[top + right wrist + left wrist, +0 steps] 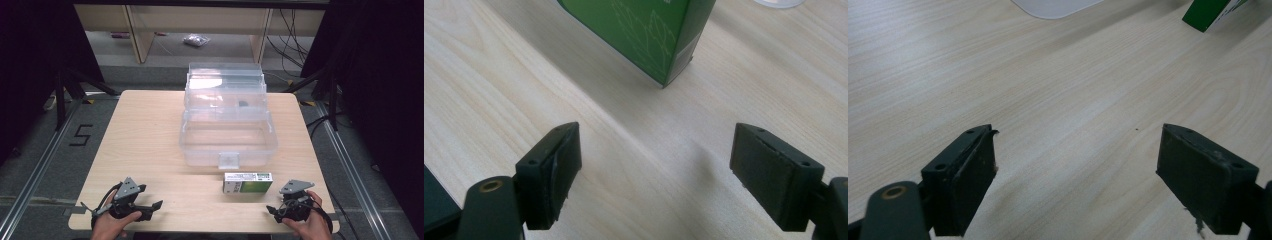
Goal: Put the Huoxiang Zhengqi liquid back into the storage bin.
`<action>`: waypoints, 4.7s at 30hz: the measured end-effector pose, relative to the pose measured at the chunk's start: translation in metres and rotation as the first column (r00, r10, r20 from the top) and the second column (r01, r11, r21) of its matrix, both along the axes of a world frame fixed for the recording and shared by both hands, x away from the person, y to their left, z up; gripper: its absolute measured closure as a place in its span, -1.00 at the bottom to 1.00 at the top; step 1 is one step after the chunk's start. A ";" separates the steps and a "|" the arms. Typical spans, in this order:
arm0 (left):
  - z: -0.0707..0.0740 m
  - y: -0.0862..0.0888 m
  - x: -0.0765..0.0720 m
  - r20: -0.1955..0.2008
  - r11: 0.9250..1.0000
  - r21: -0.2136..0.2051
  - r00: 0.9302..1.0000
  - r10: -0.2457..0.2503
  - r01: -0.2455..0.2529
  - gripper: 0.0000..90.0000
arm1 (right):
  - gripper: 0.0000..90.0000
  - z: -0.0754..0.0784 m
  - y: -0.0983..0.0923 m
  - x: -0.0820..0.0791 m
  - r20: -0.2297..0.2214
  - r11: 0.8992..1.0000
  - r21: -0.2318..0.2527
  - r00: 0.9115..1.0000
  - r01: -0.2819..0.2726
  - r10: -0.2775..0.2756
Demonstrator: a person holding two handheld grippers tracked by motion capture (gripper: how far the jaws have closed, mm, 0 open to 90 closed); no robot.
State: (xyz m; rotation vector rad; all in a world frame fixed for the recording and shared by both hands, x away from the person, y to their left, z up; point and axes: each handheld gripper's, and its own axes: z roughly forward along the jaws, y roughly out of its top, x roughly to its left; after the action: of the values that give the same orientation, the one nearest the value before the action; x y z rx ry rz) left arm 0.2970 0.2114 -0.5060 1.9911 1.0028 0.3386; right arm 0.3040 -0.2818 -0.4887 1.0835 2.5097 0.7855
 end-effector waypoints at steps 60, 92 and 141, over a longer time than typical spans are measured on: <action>0.000 0.000 0.000 0.006 1.000 -0.013 1.000 0.004 -0.004 -0.66 | -0.52 0.081 0.036 0.044 -0.065 0.950 -0.229 0.977 -0.212 0.203; 0.001 0.000 0.000 0.008 1.000 -0.013 1.000 0.005 -0.005 -0.66 | -0.52 0.078 0.096 0.068 -0.150 0.869 -0.280 0.913 -0.408 0.380; 0.001 0.001 0.000 0.008 1.000 -0.014 1.000 0.003 -0.003 -0.66 | 0.15 0.051 0.118 0.089 -0.340 0.762 -0.346 0.830 -0.548 0.443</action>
State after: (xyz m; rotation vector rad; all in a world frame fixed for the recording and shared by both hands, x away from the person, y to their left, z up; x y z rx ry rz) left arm 0.2966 0.2123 -0.5046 1.9747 1.0007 0.3398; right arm 0.3934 -0.1637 -0.4372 0.3630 3.0281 0.1730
